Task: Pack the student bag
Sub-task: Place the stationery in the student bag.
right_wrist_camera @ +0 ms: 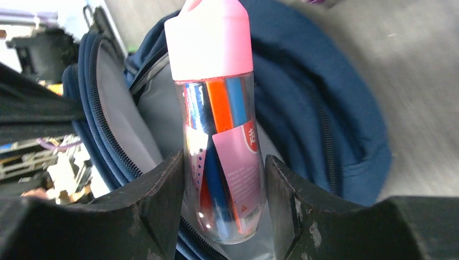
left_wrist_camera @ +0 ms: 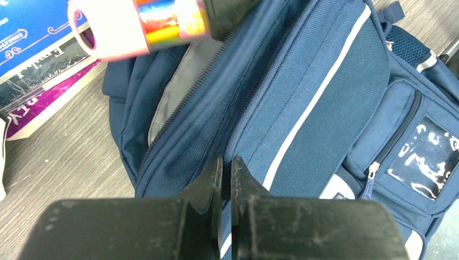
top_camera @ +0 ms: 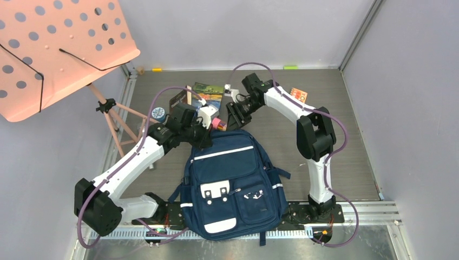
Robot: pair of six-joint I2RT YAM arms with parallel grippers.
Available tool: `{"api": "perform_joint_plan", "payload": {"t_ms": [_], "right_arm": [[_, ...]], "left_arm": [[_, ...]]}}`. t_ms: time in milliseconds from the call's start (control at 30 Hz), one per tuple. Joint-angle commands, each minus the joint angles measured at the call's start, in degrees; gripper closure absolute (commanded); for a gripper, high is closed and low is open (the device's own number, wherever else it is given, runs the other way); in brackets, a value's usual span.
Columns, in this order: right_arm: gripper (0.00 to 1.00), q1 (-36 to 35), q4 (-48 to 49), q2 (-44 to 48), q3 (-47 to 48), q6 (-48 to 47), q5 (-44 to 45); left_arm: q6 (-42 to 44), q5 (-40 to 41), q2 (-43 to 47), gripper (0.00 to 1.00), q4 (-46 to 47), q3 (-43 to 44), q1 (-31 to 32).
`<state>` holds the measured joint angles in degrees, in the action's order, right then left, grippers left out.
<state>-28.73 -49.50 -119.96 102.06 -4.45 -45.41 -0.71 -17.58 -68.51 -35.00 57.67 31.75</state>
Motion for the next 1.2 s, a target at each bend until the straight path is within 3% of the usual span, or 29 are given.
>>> {"api": "perform_joint_plan", "payload": {"t_ms": [0, 267, 333, 400, 567, 600, 667, 833, 1167], "right_arm": [[0.99, -1.0, -8.3, 2.4, -3.1, -8.4, -9.0], [0.96, -3.1, -6.3, 11.4, -19.6, -6.4, -2.5], [0.83, -3.1, -5.9, 12.7, -21.8, -5.7, -1.4], [0.61, -3.2, -4.8, 13.8, -23.2, -4.7, -0.7], [0.40, -3.2, -1.0, 16.8, -23.9, -1.8, 1.4], [0.25, -3.3, -0.7, 17.0, -23.7, -1.5, 1.5], [0.15, -3.3, 0.3, 17.7, -23.3, -0.7, 1.7], [0.08, -3.3, 2.4, 19.3, -23.0, 1.6, 3.5], [0.07, -2.3, 15.9, 27.3, -25.5, 13.9, 16.7]], "left_arm": [[0.4, 0.0, 2.2, 1.00, 4.2, 0.4, 0.0], [1.9, 1.8, 3.7, 1.00, 4.1, 0.3, 0.0], [1.9, 1.6, 3.8, 1.00, 4.3, 0.1, 0.0], [1.9, 1.1, 3.6, 1.00, 4.2, 0.2, 0.0], [1.8, 0.6, 3.6, 1.00, 4.0, 0.3, 0.0], [1.9, 0.7, 3.7, 1.00, 4.0, 0.2, 0.0], [1.9, 0.6, 3.9, 1.00, 4.0, 0.1, 0.0], [1.9, 0.2, 3.8, 1.00, 4.0, 0.1, 0.0], [2.0, -1.4, 3.1, 1.00, 3.5, 0.3, 0.0]]}}
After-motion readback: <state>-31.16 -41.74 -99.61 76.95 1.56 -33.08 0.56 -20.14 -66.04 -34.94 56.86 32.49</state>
